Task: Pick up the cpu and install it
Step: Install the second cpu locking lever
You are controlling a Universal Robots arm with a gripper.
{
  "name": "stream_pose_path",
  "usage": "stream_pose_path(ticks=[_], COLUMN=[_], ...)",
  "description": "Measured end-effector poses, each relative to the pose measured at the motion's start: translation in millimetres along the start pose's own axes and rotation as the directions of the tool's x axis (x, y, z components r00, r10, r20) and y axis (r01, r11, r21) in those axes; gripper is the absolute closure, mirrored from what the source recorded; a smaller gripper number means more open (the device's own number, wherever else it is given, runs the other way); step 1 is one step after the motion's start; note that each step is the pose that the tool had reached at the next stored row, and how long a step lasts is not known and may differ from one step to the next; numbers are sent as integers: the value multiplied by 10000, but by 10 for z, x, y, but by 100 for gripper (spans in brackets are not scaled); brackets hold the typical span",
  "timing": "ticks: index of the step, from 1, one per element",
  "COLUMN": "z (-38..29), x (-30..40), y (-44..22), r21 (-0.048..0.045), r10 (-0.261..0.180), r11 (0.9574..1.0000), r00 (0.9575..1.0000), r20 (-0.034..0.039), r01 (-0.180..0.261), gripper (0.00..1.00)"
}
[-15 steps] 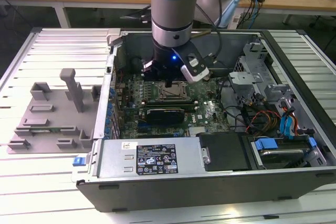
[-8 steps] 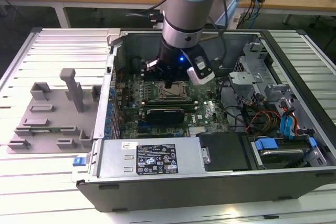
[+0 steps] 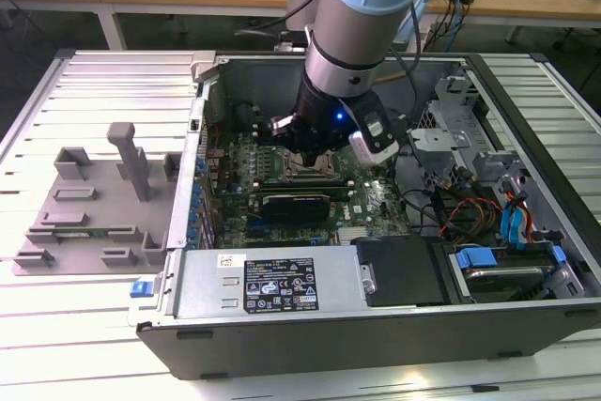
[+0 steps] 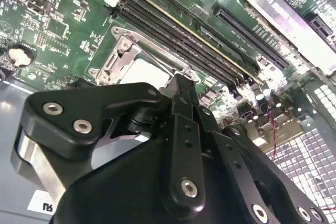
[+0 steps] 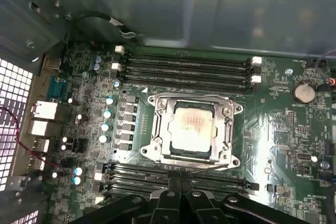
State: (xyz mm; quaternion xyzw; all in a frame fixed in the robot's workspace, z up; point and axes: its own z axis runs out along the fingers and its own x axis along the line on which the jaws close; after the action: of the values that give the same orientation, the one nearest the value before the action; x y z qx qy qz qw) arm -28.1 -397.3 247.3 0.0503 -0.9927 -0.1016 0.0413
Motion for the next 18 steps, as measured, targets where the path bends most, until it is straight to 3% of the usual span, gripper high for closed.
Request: stream_pose_path(ticks=[6, 10, 18], z=[123, 127, 241], x=[83, 83, 117], y=[-16, -16, -22], r21=[0, -1, 1], r10=[-1, -2, -6], r11=[10000, 10000, 10000], r00=[10000, 10000, 10000], r20=[0, 0, 18], r01=[1, 2, 6], gripper=[89, 89, 89])
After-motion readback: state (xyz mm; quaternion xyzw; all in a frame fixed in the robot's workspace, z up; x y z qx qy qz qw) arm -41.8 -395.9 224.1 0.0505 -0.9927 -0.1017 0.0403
